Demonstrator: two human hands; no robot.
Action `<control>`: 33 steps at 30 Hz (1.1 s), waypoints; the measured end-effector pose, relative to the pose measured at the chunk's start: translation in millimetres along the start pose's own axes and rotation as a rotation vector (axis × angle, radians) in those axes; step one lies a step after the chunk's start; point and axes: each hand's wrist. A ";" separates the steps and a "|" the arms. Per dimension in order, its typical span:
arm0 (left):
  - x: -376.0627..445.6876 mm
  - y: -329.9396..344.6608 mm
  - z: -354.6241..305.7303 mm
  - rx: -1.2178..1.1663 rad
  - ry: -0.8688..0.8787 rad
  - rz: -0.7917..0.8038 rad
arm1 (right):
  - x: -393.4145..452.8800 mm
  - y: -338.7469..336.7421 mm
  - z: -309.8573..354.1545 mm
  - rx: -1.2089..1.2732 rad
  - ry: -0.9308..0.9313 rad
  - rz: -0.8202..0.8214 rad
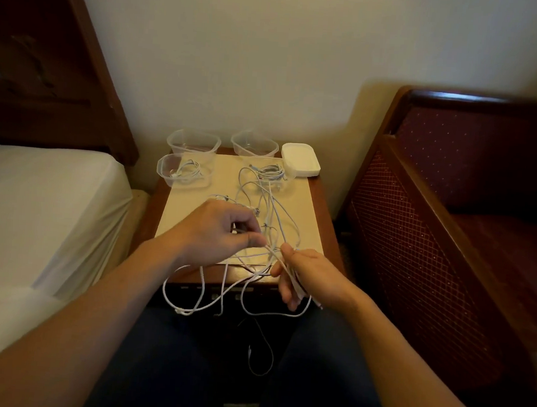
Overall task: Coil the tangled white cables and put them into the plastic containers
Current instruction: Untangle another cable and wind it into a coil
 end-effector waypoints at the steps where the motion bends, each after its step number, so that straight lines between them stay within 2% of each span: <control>1: 0.5 1.4 2.4 -0.050 0.000 -0.029 | -4.0 0.2 3.1 0.146 0.031 0.079; 4: -0.7 13.5 8.0 -0.249 -0.007 -0.100 | -13.4 1.8 12.2 0.483 0.055 0.366; 9: -2.1 41.6 2.6 -0.545 -0.117 -0.175 | -15.8 4.0 20.8 0.963 -0.113 0.685; 11: -1.9 52.2 -1.1 -0.596 -0.196 -0.181 | -15.9 4.4 27.7 1.135 -0.181 0.679; 13: -2.9 58.4 -4.4 -0.618 -0.247 -0.157 | -14.9 3.5 36.4 1.162 -0.229 0.476; 15: -5.0 62.4 -7.5 -0.611 -0.286 -0.074 | -13.7 2.6 46.2 1.046 -0.283 0.149; 17: -9.4 66.0 -10.2 -0.555 -0.303 0.059 | -11.2 1.1 52.4 0.999 -0.333 -0.060; 19: -14.6 68.7 -11.1 -0.475 -0.333 0.156 | -8.9 -1.0 54.2 1.003 -0.355 -0.179; 21: -17.5 67.9 -12.9 -0.410 -0.354 0.210 | -6.7 -2.6 51.5 0.907 -0.379 -0.280; 24: -16.9 60.5 -21.9 -0.257 -0.267 0.264 | -2.6 -1.1 39.1 0.598 -0.434 -0.409; 26: -13.7 51.0 -28.1 -0.127 -0.202 0.277 | -0.9 -0.7 26.8 0.207 -0.459 -0.511; 28: -10.4 39.0 -32.0 0.027 -0.139 0.266 | -0.1 -4.6 14.9 -0.281 -0.433 -0.556; 29: -8.5 32.9 -32.6 0.095 -0.104 0.244 | -0.6 -7.4 11.1 -0.446 -0.384 -0.543; 31: -6.1 21.1 -32.3 0.167 -0.047 0.155 | -1.3 -11.9 5.0 -0.618 -0.214 -0.465; 33: -4.5 12.2 -29.6 0.194 0.016 0.070 | -2.0 -11.9 -0.9 -0.608 -0.067 -0.336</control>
Point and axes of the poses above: each hand's wrist, its own x-axis towards the middle knuckle, its own y-axis out of the palm, z = x × y, and after that the axes turned 4 degrees about -z, right-handed
